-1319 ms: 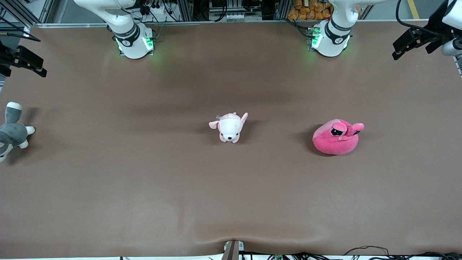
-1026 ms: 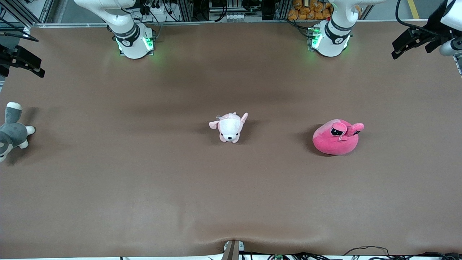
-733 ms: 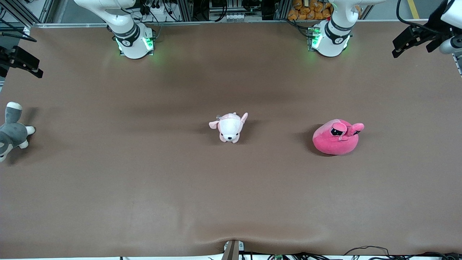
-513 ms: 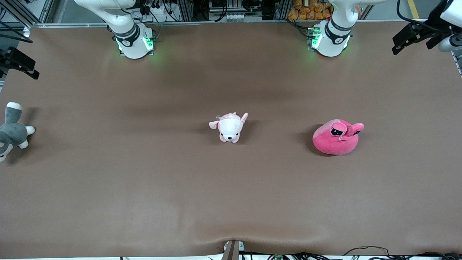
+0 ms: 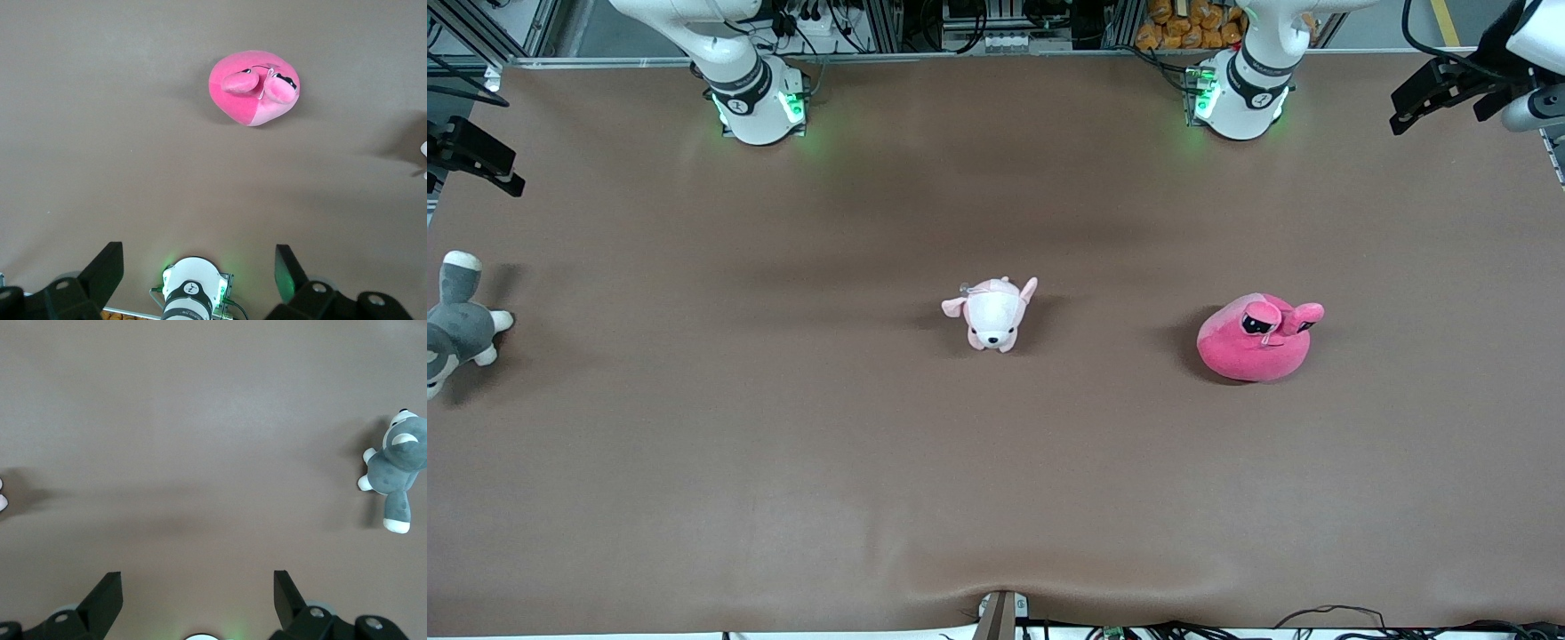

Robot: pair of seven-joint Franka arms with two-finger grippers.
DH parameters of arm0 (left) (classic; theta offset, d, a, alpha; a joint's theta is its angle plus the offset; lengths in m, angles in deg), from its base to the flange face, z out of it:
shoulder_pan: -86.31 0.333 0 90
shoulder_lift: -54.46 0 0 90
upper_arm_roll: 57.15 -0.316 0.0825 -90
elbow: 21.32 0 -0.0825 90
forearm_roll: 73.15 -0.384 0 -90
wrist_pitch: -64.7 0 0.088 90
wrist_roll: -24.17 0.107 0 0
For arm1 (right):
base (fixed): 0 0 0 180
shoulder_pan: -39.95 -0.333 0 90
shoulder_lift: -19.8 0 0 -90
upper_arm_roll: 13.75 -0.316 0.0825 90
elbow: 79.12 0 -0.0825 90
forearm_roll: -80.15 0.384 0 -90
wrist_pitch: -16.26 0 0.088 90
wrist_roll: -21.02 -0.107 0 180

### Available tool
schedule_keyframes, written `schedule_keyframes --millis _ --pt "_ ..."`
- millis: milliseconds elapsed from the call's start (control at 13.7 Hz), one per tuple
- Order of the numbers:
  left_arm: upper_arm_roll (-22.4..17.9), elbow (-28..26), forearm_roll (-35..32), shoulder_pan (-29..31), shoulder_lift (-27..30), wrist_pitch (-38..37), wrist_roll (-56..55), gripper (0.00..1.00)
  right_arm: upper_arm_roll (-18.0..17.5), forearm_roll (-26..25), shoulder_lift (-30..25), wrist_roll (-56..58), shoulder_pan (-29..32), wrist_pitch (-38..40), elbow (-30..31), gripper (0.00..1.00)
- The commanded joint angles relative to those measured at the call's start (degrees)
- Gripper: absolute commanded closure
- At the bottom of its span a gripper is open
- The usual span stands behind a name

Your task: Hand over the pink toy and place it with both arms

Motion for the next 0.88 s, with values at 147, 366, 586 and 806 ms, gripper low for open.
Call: schedule_keyframes --millis 147,366,586,806 --pt "0.10 -0.66 -0.06 0.17 0.20 0.68 0.27 0.00 -0.89 0.16 0.36 0.51 0.11 0.15 -0.83 0.00" --pt "0.10 -1.89 -0.06 1.05 0.20 1.73 0.27 0.00 -0.89 0.16 0.45 0.51 0.28 0.15 -0.83 0.00" --pt "0.01 -2.33 -0.06 1.14 0.12 2.43 0.36 0.00 -0.89 0.17 0.53 0.60 0.72 0.24 -0.83 0.00" --pt "-0.25 -2.51 -0.06 1.22 -0.06 3.05 0.27 0.00 -0.89 0.16 0.53 0.52 0.37 0.24 -0.91 0.00"
